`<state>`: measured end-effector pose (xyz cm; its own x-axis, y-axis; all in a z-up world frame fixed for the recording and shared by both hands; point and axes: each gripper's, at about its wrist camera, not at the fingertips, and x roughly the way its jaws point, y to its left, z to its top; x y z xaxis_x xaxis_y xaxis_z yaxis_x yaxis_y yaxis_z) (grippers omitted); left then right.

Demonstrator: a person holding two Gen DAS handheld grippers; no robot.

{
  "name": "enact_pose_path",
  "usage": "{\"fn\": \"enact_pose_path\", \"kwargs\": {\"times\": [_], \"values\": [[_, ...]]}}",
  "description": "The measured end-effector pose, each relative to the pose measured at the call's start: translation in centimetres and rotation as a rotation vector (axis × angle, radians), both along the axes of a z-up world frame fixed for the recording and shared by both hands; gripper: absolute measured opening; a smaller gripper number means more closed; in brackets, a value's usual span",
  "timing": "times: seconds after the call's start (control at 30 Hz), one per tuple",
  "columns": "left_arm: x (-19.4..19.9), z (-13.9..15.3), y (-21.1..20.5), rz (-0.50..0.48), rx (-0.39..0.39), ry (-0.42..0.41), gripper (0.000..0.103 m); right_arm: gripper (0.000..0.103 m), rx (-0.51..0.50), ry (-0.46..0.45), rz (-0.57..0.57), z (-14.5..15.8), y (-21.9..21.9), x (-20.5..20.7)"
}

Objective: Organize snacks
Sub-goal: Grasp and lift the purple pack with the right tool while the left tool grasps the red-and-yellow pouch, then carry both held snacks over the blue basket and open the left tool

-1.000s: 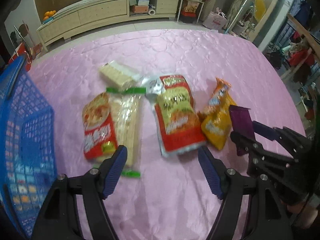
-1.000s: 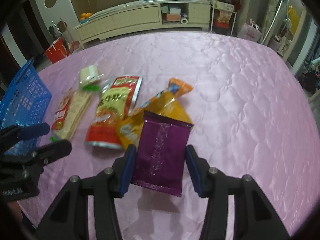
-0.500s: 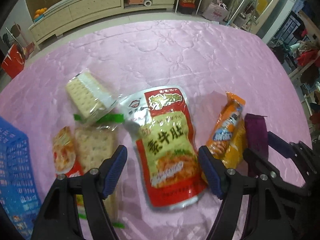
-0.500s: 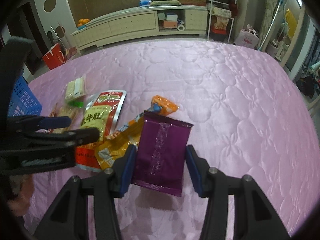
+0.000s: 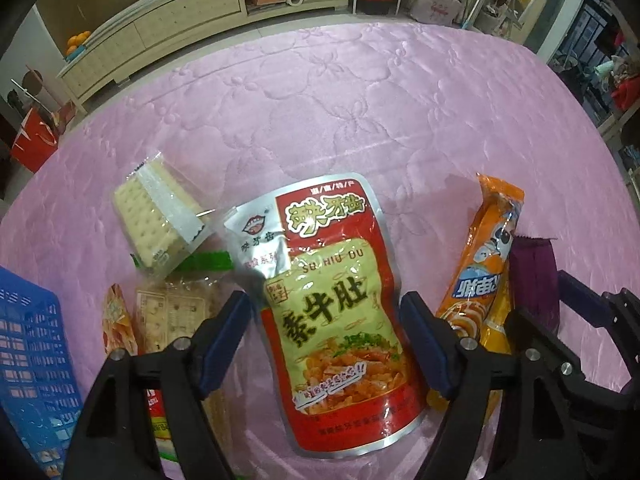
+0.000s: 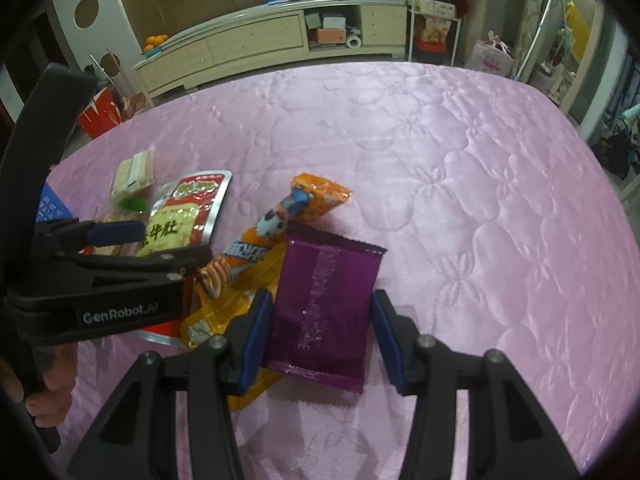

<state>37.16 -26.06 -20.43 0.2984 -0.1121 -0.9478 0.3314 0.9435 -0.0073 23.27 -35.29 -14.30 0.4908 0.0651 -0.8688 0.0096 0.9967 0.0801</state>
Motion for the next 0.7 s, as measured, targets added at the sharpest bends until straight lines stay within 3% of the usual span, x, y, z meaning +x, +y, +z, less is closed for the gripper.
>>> {"fn": "enact_pose_path", "kwargs": {"times": [0.33,0.5,0.7], "values": [[-3.7,0.6,-0.2,-0.083,-0.001,-0.009,0.043,0.055,0.055,0.013,0.013,0.0,0.1,-0.2],[-6.3,1.6,0.0,-0.099,0.011,-0.044,0.039,0.055,0.078,0.031,0.014,0.3,0.3,-0.9],[-9.9,5.3,1.8,-0.104,-0.034,-0.117,0.038,0.055,0.042,-0.015,0.036,3.4,2.0,-2.6]]}}
